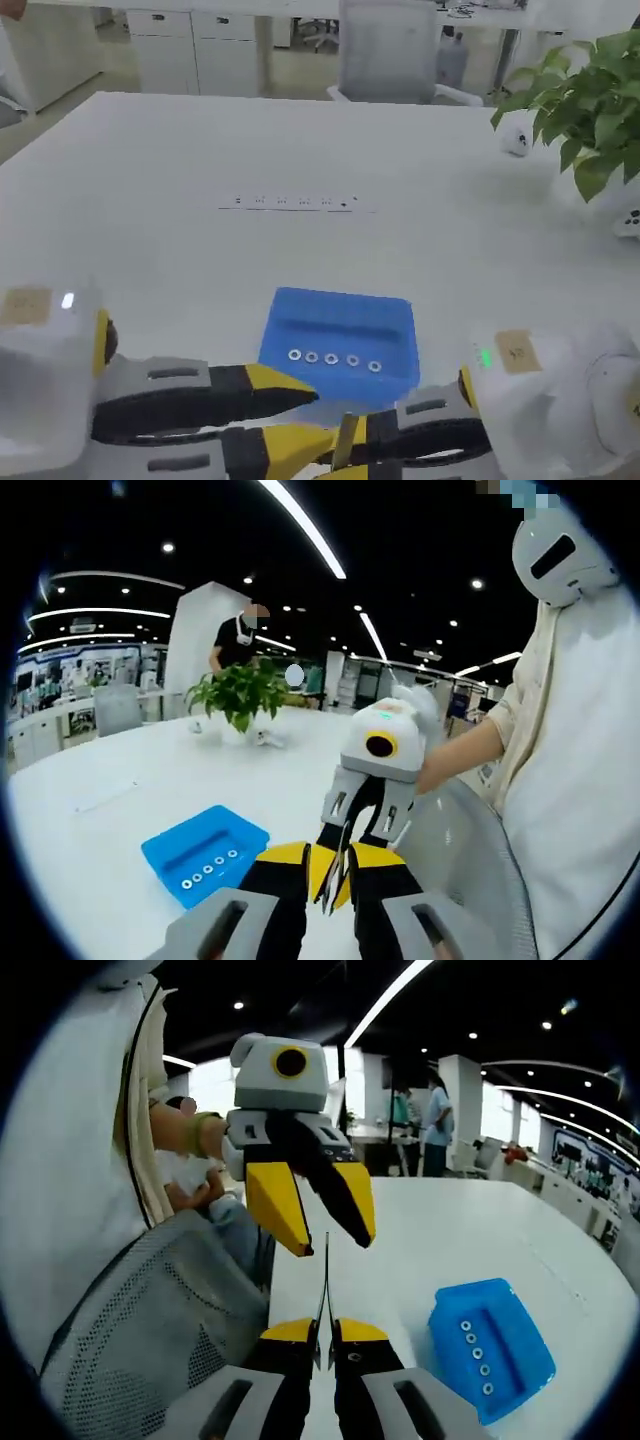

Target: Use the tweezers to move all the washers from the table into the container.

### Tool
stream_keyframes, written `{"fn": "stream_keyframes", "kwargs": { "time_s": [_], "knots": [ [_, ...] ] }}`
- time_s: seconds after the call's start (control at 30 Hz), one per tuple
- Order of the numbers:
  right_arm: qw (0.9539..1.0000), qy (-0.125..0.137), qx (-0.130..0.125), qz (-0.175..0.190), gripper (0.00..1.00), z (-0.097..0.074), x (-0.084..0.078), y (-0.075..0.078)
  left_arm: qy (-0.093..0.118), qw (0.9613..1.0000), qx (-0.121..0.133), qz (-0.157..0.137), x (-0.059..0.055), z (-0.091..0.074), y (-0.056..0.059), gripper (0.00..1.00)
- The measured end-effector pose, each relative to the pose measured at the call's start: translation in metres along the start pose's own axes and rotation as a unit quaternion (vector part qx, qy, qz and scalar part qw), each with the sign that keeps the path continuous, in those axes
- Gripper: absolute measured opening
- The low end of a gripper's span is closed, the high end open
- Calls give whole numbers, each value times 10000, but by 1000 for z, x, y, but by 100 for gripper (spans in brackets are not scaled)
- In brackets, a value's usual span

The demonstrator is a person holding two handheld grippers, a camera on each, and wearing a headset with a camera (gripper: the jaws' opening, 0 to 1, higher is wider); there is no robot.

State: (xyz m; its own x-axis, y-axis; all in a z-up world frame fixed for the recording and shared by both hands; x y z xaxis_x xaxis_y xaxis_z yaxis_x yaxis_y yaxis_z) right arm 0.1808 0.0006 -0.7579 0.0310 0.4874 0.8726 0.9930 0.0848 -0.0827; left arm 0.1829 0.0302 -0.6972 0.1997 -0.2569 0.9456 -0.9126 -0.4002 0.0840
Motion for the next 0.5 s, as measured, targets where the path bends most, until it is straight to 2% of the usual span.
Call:
{"fn": "stream_keyframes", "kwargs": {
  "time_s": [0.07,0.17,0.27,0.3,0.33,0.43,0.5],
  "knots": [
    [10000,-26,-2,36,4,-1,-3,-2,-102,9997,-183,126,-1,6,6,10],
    [9999,-115,-54,23,4,-3,-8,-4,-187,9988,-323,324,-1,14,11,6],
    [9997,-213,-100,16,4,-7,-13,-5,-275,9977,-478,400,0,21,14,3],
    [9996,-243,-123,10,4,-8,-15,-5,-346,9963,-545,568,-1,23,15,0],
    [9995,-288,-134,15,4,-9,-17,-5,-372,9957,-578,616,-1,25,16,0],
    [9989,-414,-184,98,4,-13,-27,-3,-627,9912,-659,961,-6,31,15,0],
    [9979,-551,-303,152,4,-16,-37,1,-847,9882,-690,1074,-12,35,12,0]
  ]
}}
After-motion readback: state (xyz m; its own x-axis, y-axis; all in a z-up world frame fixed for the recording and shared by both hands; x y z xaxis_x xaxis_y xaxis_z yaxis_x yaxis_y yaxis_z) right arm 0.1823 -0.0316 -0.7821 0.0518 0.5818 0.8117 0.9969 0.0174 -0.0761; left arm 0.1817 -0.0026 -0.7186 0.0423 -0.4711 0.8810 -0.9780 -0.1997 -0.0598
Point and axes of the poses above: the centre of the closed fingertips' face, and the gripper's own axes: z roughly forward along the fingers, y roughly to its right, x roughly out of its top, the point moved 3 cm from there along -z, roughly backward along the fingers, and after that the axes turned 7 degrees about x, right-handed, at the moved point
